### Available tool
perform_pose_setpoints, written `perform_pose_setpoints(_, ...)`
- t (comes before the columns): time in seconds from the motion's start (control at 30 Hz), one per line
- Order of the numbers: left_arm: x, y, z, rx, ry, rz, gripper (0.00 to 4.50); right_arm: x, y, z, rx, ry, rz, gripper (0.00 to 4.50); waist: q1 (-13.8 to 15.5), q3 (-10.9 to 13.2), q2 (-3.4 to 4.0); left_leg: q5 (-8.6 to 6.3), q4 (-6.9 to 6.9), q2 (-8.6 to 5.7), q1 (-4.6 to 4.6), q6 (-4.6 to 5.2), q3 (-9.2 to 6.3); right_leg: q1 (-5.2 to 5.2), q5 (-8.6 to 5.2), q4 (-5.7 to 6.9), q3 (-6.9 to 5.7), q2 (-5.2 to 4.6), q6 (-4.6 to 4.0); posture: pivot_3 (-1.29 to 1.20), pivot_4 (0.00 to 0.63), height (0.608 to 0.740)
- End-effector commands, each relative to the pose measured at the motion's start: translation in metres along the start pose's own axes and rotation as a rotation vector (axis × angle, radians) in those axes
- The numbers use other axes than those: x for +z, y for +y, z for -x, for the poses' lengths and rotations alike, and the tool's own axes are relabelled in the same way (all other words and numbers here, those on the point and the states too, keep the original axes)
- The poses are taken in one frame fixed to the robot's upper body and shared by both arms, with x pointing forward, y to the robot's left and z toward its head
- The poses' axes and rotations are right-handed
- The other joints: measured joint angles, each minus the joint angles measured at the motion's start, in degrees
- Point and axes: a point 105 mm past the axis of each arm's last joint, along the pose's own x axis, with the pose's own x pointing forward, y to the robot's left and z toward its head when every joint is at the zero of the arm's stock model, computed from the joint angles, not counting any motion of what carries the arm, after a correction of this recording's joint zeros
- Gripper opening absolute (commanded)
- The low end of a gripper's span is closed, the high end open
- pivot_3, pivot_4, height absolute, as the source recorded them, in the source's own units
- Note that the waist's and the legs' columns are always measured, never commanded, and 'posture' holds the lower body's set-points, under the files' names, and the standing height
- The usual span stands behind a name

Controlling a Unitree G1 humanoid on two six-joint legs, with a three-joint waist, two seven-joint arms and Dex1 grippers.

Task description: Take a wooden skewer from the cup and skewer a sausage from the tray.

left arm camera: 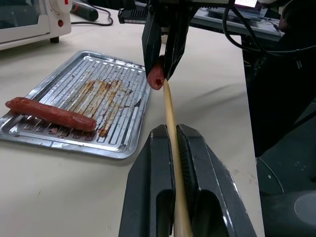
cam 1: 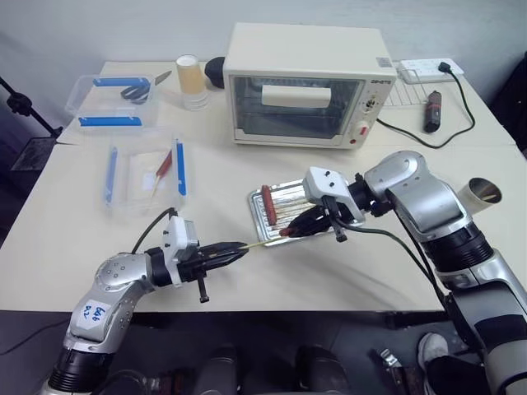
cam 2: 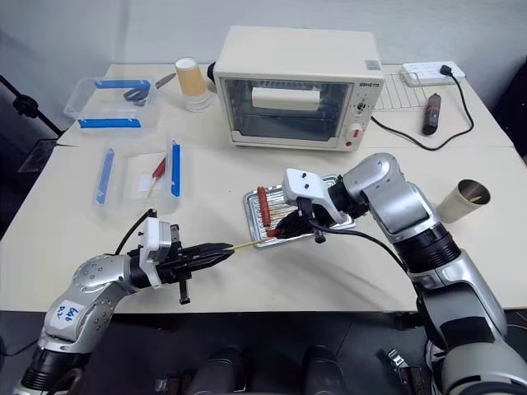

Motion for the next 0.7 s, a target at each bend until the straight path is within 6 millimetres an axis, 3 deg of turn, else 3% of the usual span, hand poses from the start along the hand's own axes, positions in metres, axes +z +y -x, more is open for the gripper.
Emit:
perform_pose_setpoints(0.03, 0.006, 0.001, 0.003, 0.0, -0.009, -0.035, 0.0, 0.01, 0.0, 0.002, -0.004, -0.003, 0.046, 0.15, 0.0, 0.0, 0.0, 0.0, 0.0, 0.0, 0.0, 0.0, 0.0, 0.0, 0.0, 0.0, 0.0, 0.0, 0.0, 0.0, 0.15, 0.74)
perform_pose_setpoints(0.33, 0.01, 0.004, 0.015, 0.041, -0.012, -0.031, 0.0, 0.003, -0.004, 0.007, -0.024, 0.013, 0.03, 0.15, 0.0, 0.0, 0.0, 0.0, 0.0, 0.01, 0.0, 0.0, 0.0, 0.0, 0.0, 0.0, 0.0, 0.0, 0.0, 0.0, 0.15, 0.74)
perform_pose_setpoints(0.7, 0.009, 0.003, 0.008, 0.023, -0.018, -0.024, 0.0, 0.005, -0.004, 0.006, -0.023, 0.002, 0.031, 0.15, 0.0, 0.0, 0.0, 0.0, 0.0, 0.0, 0.0, 0.0, 0.0, 0.0, 0.0, 0.0, 0.0, 0.0, 0.0, 0.0, 0.15, 0.74)
